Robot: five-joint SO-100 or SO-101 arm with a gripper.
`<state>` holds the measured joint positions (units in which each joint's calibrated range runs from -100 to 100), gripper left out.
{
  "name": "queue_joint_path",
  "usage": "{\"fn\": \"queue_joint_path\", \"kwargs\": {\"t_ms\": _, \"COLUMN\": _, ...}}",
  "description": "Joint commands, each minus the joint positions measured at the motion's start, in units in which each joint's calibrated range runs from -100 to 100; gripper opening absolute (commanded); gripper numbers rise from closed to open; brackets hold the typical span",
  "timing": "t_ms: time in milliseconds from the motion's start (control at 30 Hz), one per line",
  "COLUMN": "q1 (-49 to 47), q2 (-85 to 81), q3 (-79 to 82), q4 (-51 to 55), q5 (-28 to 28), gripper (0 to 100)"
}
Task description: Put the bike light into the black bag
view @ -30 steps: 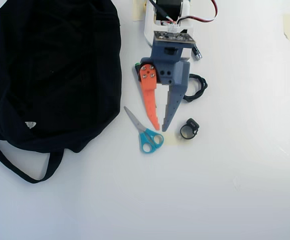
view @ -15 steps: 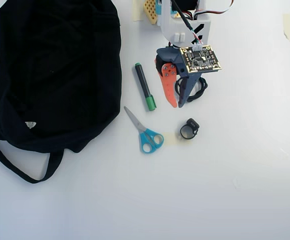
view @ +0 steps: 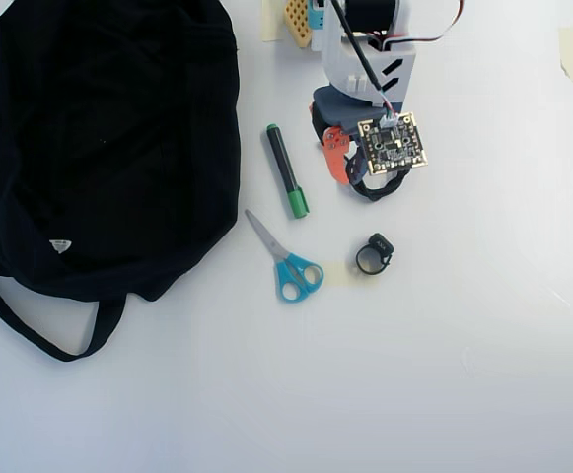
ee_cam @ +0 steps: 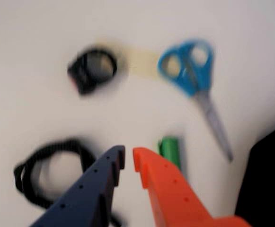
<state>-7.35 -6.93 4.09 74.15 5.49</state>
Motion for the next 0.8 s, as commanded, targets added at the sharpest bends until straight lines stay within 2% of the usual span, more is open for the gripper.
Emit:
{"fn": "queue_joint_path", "kwargs": {"t_ms": 0, "q1": -1.6, "q2": -1.6, "q3": 3.3, "q4": 0.5, "q5": 0.6, "gripper": 2}}
{"fn": "queue_joint_path", "kwargs": {"t_ms": 233, "q1": -1.5, "q2": -2.2, "q3": 8.6, "q4": -0.1, "q5": 6.1, "gripper": 2}}
{"fn": "queue_joint_path", "kwargs": {"t_ms": 533, "q1": -1.6, "q2": -1.4, "q3": 7.6, "q4": -2.0, "q5": 6.1, "gripper": 2}}
{"fn": "queue_joint_path", "kwargs": {"t_ms": 767, "q1": -0.9, "q2": -1.2, "q3": 7.0, "q4": -2.0, "q5": 8.7, "gripper": 2}}
